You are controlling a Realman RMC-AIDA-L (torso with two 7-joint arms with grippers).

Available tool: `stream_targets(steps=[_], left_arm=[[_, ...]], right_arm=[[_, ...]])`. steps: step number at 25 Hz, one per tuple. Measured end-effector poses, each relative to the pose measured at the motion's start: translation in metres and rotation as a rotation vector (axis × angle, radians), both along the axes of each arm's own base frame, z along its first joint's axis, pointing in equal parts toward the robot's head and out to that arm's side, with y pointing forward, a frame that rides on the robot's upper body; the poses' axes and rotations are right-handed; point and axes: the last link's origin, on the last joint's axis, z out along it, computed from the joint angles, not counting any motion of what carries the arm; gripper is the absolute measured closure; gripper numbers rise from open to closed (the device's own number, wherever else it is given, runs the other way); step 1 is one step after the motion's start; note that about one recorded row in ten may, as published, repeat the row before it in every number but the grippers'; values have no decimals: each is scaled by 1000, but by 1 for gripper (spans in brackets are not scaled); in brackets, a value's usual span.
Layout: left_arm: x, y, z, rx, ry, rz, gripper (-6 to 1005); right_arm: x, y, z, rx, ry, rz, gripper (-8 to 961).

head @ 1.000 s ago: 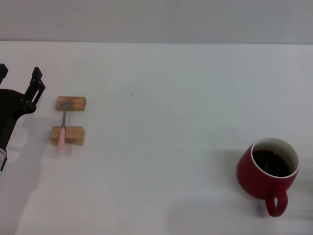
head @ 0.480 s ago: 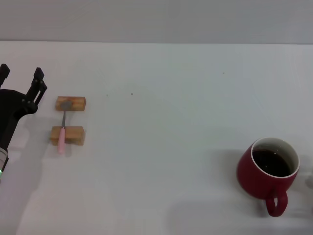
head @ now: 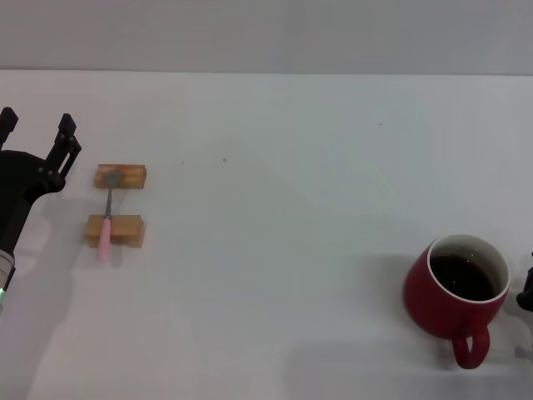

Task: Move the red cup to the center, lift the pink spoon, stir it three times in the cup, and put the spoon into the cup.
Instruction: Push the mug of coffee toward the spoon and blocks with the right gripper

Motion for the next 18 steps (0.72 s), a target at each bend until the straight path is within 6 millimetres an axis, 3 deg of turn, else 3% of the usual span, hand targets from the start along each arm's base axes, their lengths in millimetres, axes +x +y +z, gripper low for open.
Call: stream_targets(steps=[18], left_arm=[[2,2,0,0,0,-6,216]], right_arm=[[-8,5,-6,-31,7,39,953]])
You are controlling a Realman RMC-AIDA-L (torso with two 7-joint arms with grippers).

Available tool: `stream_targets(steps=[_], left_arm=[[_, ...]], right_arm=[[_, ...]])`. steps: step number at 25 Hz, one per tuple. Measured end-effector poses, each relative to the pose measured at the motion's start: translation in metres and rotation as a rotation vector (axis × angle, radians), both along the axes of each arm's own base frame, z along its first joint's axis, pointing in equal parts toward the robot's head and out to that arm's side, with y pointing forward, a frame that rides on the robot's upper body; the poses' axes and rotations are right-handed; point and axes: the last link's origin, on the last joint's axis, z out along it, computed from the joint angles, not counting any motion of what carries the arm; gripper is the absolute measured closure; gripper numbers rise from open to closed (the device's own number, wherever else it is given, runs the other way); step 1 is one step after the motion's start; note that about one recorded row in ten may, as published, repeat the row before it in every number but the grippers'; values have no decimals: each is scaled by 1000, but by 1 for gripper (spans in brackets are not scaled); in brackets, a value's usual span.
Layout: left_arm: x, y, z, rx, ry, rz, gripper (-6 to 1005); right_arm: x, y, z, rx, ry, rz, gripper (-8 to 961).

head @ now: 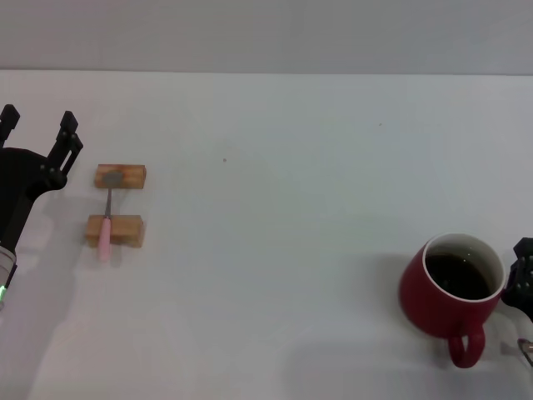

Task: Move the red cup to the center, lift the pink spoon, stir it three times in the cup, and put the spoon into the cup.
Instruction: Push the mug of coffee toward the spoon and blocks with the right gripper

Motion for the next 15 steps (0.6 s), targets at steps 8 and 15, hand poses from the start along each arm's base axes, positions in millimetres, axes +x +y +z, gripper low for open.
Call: stream_targets(steps=[8,15], left_arm=[[-1,-1,0,2,-1,4,216],[-1,-1,0,1,0,5,216]], right_arm=[[-3,2,-3,-19,5,9,953],[-7,7,-7,-42,9,22,953]])
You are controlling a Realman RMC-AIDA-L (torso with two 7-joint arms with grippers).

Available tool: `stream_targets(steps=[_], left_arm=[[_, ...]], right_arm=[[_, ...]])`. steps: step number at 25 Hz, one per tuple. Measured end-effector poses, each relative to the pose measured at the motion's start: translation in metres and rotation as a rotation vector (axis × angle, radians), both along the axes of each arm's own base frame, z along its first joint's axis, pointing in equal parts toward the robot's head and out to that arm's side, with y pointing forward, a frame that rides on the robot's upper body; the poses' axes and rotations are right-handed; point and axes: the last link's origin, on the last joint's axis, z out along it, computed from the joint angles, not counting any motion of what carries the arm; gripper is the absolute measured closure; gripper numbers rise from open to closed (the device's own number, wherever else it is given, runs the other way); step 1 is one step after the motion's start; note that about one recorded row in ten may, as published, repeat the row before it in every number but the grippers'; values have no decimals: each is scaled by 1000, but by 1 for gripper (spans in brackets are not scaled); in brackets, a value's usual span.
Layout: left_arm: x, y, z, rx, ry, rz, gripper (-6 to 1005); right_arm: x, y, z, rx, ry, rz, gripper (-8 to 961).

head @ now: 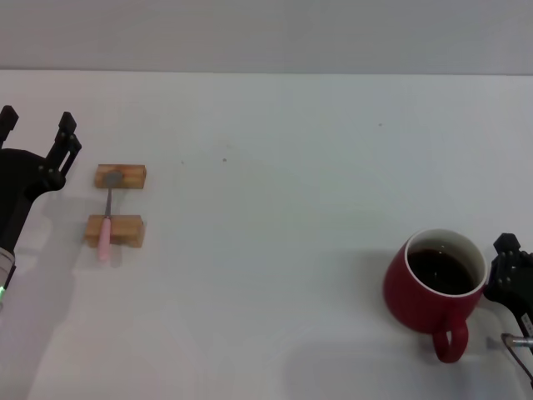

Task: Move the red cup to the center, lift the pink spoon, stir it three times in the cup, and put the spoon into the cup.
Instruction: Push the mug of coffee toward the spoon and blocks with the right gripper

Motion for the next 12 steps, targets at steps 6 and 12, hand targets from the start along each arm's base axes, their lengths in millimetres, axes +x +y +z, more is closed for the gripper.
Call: stream_targets(steps=[6,12], left_arm=[[0,-1,0,2,-2,1,216],[-1,-2,0,2,-1,2,216]], right_arm=[[-3,5,-1,-7,2,12,954],[-6,7,-3,-19,7,26,954]])
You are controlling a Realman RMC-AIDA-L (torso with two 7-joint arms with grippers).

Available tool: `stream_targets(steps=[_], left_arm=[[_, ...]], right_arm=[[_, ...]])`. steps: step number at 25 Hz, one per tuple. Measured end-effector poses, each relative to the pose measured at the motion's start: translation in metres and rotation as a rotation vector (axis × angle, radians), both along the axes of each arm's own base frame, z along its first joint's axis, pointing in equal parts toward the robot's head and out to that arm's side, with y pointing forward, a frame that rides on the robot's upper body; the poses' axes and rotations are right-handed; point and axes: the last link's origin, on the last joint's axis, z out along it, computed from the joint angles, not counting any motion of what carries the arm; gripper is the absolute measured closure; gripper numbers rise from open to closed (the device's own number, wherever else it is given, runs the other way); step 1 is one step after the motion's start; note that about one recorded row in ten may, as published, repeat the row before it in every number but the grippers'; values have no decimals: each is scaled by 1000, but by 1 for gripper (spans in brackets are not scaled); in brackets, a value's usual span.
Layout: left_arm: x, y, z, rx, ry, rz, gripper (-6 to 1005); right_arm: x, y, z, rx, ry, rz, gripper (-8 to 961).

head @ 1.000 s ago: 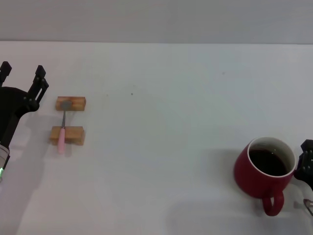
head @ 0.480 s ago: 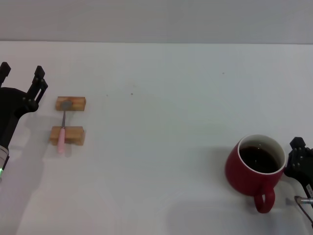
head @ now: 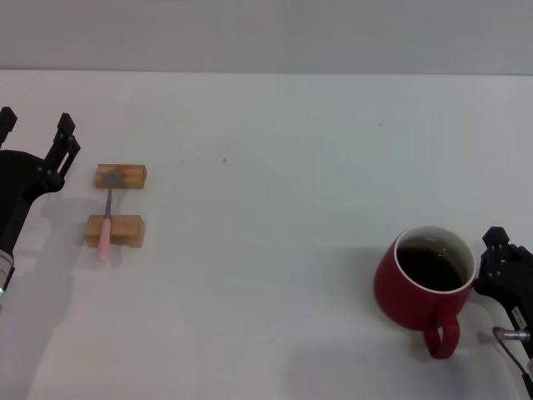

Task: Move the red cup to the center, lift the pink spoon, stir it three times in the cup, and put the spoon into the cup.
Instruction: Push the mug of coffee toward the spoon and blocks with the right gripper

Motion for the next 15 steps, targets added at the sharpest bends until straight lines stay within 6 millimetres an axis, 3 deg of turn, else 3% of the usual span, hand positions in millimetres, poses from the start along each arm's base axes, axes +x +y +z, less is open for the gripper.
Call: stream_targets(steps=[15], left_arm=[[0,-1,0,2,0,-1,216]], right_arm=[[-9,11,-3,-21,0,39,954]])
